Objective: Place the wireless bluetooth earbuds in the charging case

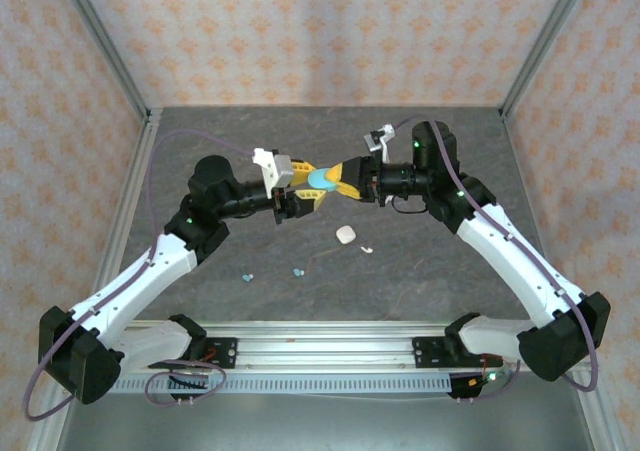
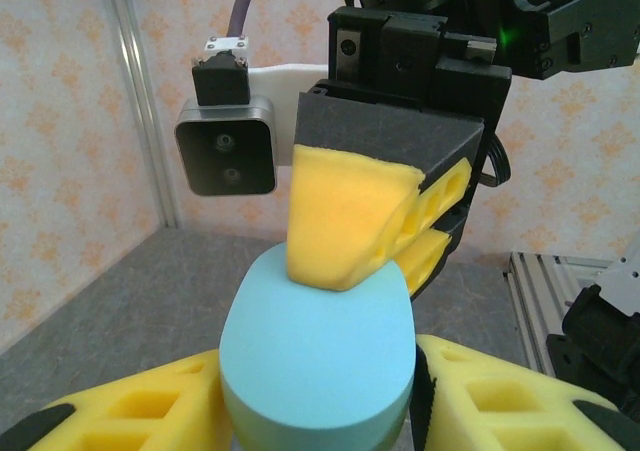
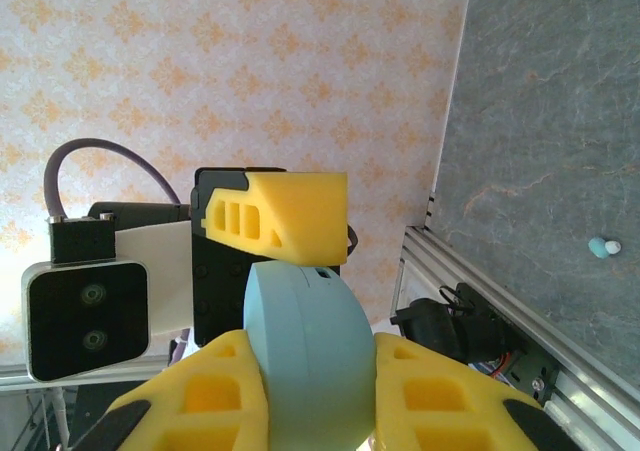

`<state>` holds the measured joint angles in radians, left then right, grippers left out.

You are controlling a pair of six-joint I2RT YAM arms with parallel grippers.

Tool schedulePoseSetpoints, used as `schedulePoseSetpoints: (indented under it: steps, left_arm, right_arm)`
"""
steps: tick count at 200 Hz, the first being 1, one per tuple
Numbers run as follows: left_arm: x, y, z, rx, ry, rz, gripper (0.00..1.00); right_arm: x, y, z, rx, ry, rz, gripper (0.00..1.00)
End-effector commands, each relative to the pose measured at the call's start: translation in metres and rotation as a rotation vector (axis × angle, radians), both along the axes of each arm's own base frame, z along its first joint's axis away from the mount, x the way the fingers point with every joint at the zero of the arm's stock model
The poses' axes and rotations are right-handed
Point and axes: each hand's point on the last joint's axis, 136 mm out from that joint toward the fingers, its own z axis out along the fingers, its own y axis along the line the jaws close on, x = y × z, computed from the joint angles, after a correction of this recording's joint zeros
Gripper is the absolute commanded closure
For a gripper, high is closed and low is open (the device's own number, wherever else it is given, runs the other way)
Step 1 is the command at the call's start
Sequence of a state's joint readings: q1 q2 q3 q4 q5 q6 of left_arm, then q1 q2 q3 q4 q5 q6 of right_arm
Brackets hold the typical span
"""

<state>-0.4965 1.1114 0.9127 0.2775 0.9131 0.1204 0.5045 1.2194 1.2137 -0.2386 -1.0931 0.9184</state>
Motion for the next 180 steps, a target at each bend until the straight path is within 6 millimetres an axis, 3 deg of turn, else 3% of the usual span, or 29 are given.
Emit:
schedulePoseSetpoints:
  steps: [1, 131, 180]
  left_arm:
    - [-0.006, -0.003, 0.021, -0.028, -0.041, -0.044, 0.54]
    - [-0.004, -0.005, 0.008, 0.018, -0.01, -0.047, 0.47]
    - [-0.004, -0.006, 0.01, 0.013, -0.015, -0.051, 0.5]
  right_arm:
    - [-0.008, -0.001, 0.006, 0.021, -0.027, 0.021, 0.83]
    - [-0.007, 0.0, 0.009, 0.027, -0.032, 0.022, 0.84]
    - [-0.006, 0.0, 0.007, 0.025, -0.027, 0.022, 0.84]
